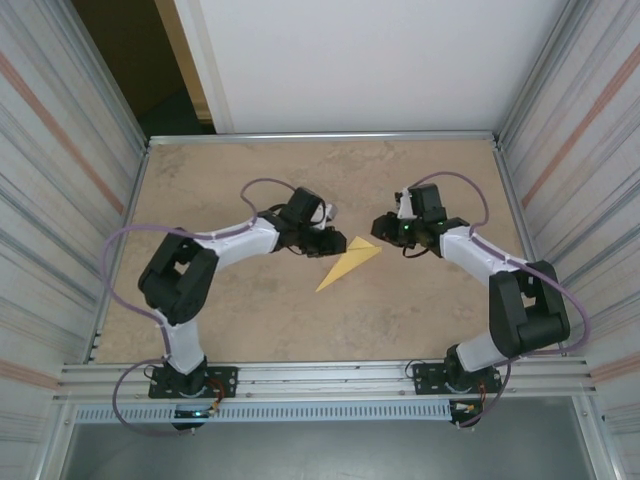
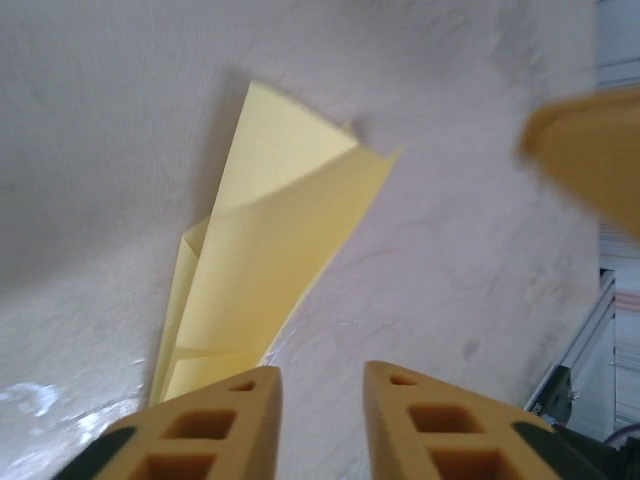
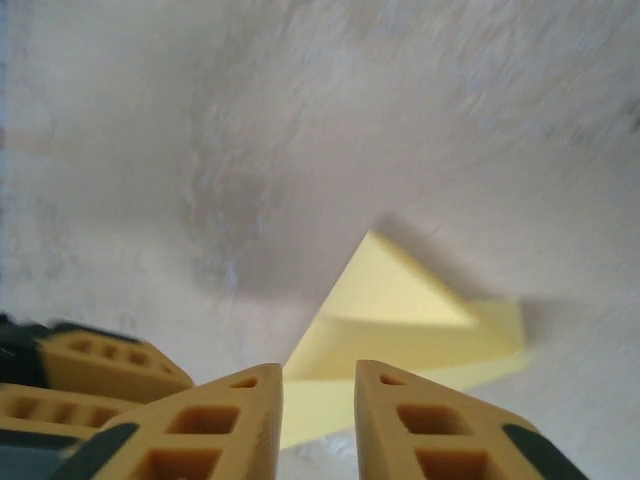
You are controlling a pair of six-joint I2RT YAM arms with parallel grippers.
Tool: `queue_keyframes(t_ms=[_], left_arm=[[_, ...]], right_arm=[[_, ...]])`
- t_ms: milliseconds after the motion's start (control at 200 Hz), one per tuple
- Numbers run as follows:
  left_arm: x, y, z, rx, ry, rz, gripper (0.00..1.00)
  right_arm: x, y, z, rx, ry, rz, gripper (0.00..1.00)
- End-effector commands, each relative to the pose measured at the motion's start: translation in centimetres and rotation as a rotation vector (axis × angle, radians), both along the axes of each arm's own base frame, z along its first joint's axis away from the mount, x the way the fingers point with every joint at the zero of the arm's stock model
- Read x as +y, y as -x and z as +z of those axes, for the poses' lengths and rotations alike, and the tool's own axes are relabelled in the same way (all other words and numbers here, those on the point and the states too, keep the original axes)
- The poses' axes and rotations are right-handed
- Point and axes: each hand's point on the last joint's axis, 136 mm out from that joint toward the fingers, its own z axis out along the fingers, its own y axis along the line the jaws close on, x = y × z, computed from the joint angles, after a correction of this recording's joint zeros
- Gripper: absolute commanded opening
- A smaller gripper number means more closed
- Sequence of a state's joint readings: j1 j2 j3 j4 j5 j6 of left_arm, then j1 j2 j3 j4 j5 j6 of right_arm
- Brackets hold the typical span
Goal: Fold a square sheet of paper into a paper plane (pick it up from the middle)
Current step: Fold the wing for the fifth time at the center of the table, then turn over the paper at the center of the table.
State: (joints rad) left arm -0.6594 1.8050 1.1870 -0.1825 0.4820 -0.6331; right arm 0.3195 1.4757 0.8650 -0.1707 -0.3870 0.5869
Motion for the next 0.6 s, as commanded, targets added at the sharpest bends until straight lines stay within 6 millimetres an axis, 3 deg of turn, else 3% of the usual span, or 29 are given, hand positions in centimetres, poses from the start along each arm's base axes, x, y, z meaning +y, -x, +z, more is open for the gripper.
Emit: queue_keyframes(t_ms=[0,95,321,431,591], left_arm=[[2.9,-0.3,2.8,-0.046,0.033,0.062,0.38],[6.2,-0.5,3.5,-0.081,0.012,0.138,0.47],[13.9,-0.3,2.3,-0.126,-0.114,0.315,0.74],[16.2,-0.1,2.0,-0.159,-0.188,0.354,0.85],[17.6,0.4,1.8,-0.196,-0.236,0.364,0.89]], right_arm=[[-0.6,2.5,-1.4,0.088,0.105,-0.091,0.40],[0.5,3.6,-1.4,0.114,0.123,-0.130,0.52],[3.6,5.2,-2.4,0.214,0.158,-0.237,0.70],[4.9,4.8,-2.6,0.224,0.223,-0.279,0.73],[5.2,4.2,-3.9,0.257,0.299,-0.362,0.73]])
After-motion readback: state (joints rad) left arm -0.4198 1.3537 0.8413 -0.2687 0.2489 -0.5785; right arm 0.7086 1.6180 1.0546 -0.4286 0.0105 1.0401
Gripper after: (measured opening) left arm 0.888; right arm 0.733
